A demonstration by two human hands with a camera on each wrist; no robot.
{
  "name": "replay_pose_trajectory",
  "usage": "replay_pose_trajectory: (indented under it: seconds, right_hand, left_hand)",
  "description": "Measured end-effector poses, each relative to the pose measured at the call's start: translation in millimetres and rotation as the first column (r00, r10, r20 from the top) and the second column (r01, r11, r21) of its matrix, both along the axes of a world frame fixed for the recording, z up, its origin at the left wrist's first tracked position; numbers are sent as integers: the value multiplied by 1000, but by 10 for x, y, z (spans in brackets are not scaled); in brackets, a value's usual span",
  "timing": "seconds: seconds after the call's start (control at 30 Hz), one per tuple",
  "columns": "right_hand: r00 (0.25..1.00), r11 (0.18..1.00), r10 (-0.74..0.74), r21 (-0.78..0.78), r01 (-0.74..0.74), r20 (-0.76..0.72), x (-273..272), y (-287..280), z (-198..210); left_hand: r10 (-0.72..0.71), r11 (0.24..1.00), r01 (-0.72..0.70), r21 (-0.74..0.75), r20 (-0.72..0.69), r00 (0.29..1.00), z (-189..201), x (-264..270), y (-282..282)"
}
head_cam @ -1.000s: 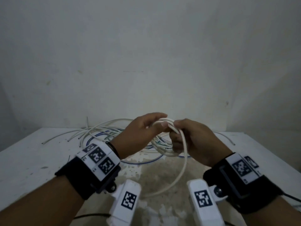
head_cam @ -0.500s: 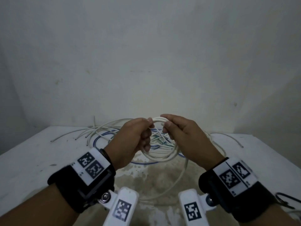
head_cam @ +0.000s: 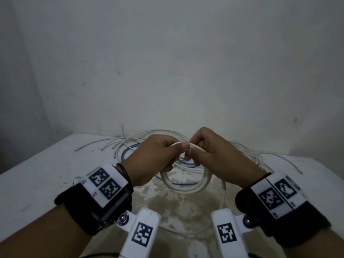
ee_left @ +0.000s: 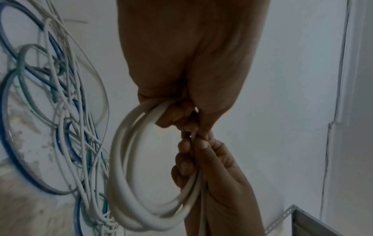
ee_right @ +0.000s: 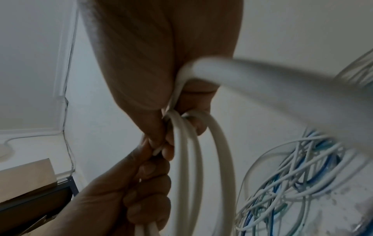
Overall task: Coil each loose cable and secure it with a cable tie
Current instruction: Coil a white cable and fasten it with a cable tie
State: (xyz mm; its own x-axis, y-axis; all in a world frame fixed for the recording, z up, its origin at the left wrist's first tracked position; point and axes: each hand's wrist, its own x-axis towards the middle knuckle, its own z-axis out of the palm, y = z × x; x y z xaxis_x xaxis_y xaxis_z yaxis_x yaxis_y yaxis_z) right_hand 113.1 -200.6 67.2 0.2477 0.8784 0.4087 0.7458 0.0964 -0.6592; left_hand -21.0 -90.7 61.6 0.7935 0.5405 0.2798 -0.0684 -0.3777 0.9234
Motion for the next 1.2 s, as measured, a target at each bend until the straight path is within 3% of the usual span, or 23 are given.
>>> replay_pose_trajectory:
  seconds: [0.07,0.13,0.27,0.37,0.5,0.6,0.73,0.8,0.9,1.03,1.2]
  right_hand:
    - [1000,1000,-2,-4,2,-29,12,24,-21]
    - [991,1000,22,22,-19,-133,42,35,-60]
    - [859,989,127,133,-69,-496,55,43,-213]
    - [760,975,151,221,-10,-632,17,108,-285]
    - [854,971,94,238,35,-511,31,143,-241]
    - [931,976,44,213,37,-362,51,128,-193]
    - [961,983,55,184,-4,-270,60,92,-127]
    - [984,992,80,105,-63,-160,29,67,-88]
    - [987,990,137,37,-135,-81,-11,48,-46]
    - [976,988,130,100,-113,-176,64,36,-41]
    - [927,988,46,153,13,-372,192,-7,-140]
  left_hand:
    - [84,988,-82,129,-16,996,-31,13,24]
    - [133,980,-130,149,-9,991,-67,26,56]
    - [137,983,-125,-131,83,987,-101,46,130]
    - [49,961,-14,-276,121,991,-114,67,101]
    - [-153,864,226,-450,193,969,-103,41,111]
    - [-205,829,293,-476,227,952,-119,25,144]
    - [-344,744,403,-533,212,915,-68,-35,169]
    - [-423,681,410,-606,132,897,-12,-45,182]
    - [-450,742,343,-576,-49,892,54,-21,157]
    - [-413,733,289,-615,-66,908,125,-6,75]
    - [-262,727,247,-640,74,962,193,-11,80]
